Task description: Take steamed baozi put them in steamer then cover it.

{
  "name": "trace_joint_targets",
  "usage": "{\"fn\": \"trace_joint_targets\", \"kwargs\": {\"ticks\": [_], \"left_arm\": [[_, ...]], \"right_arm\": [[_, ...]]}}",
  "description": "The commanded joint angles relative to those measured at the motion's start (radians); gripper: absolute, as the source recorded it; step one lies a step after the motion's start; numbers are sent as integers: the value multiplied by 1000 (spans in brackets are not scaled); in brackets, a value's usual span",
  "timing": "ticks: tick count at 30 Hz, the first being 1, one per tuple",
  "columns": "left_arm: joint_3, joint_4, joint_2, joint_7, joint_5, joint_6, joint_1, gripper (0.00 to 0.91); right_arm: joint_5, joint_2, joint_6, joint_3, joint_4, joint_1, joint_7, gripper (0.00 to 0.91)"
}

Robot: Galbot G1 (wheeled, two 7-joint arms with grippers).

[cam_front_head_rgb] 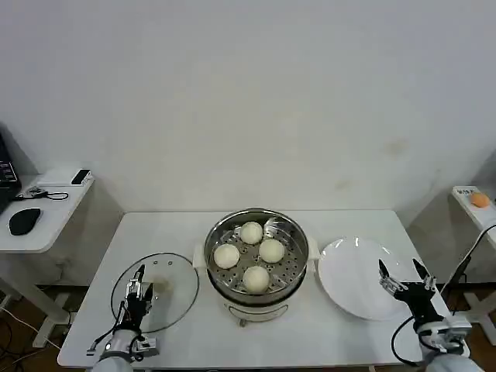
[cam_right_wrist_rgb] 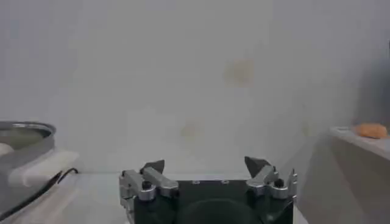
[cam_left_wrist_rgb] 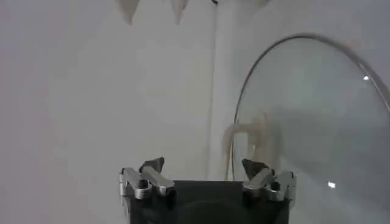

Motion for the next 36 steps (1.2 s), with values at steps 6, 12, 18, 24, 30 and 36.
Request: {"fn": "trace_joint_targets", "kwargs": {"ticks": [6,12,18,24,30,36], "left_arm": [[14,49,4,16,0,2,-69,907],[22,76,1,-14,-14,3,-93,907],[30,97,-1,-32,-32,7,-104,907],[37,126,1,-69,-41,4,-112,705],[41,168,-5,-114,-46,-3,-124,0],[44,175,-5,-114,-47,-6,-123,0]], "right_arm": [[-14,23,1,2,-3,-3,-1,907],[-19,30,2,5,-8,-9,0,907],[-27,34,4,6,-12,-13,-1,907],[-29,36,4,2,-22,-7,-2,907],[-38,41,8,-3,-28,-6,-3,907],[-39,44,9,-2,-29,-8,-3,907]]}}
